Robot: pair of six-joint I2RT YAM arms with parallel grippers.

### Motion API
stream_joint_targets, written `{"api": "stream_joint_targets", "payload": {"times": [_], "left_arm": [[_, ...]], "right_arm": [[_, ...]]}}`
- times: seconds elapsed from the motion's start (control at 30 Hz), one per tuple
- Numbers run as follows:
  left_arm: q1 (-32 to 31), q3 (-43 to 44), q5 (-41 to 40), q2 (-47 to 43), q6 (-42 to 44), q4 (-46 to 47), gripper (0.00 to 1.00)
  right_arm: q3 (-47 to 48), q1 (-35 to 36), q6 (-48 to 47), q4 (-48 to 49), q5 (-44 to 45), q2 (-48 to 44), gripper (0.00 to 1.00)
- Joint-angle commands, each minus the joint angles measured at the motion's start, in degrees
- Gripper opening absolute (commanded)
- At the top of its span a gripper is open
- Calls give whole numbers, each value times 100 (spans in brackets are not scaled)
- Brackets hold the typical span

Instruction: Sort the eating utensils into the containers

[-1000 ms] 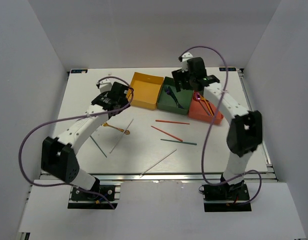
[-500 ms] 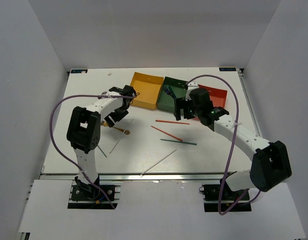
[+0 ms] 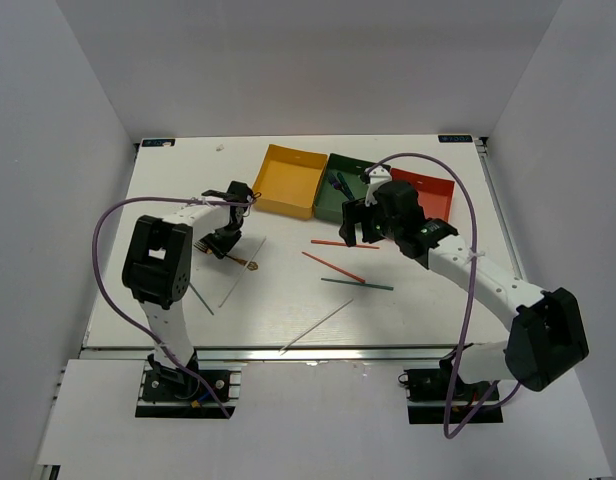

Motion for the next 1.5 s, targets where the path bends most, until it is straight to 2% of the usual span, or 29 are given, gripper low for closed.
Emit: {"api": "stream_joint_targets", "payload": {"times": [0.0,0.17,0.2,0.33,0.43,0.5,0.53,0.73,0.93,1.13,1.47], "left_arm": [[49,-292,30,61,-734,701,44],[119,-766,189,26,-690,1219,42],[128,-880,215,26,-681,1307,35],[207,-1117,268,0,-611,1544,26],[260,-1293,399,26,-488,1764,7],[295,-1390,487,26,-383,1921,5],[321,-1417,523,35,-339,1940,0],[330,-1250,-30,-482,-172,1668,0],[269,-1075,-961,-1388,540,2072,0],[102,-714,-1796,-1626,1217,2186,0],[-126,-249,-2403,-1486,1902,2449,0]], "right_arm": [[-61,54,35,292,-62,-287,89],[-131,80,18,318,-62,-489,89],[-131,80,9,318,-62,-507,89],[-157,80,9,335,-62,-595,89],[-219,80,9,371,-62,-648,89],[-237,80,0,371,-62,-674,89],[-245,80,-9,371,-62,-674,89],[-394,80,-35,467,-62,-797,89],[-474,80,-44,564,-290,-824,89],[-518,80,-53,626,-335,-911,89],[-571,80,-70,626,-291,-1087,89]]}}
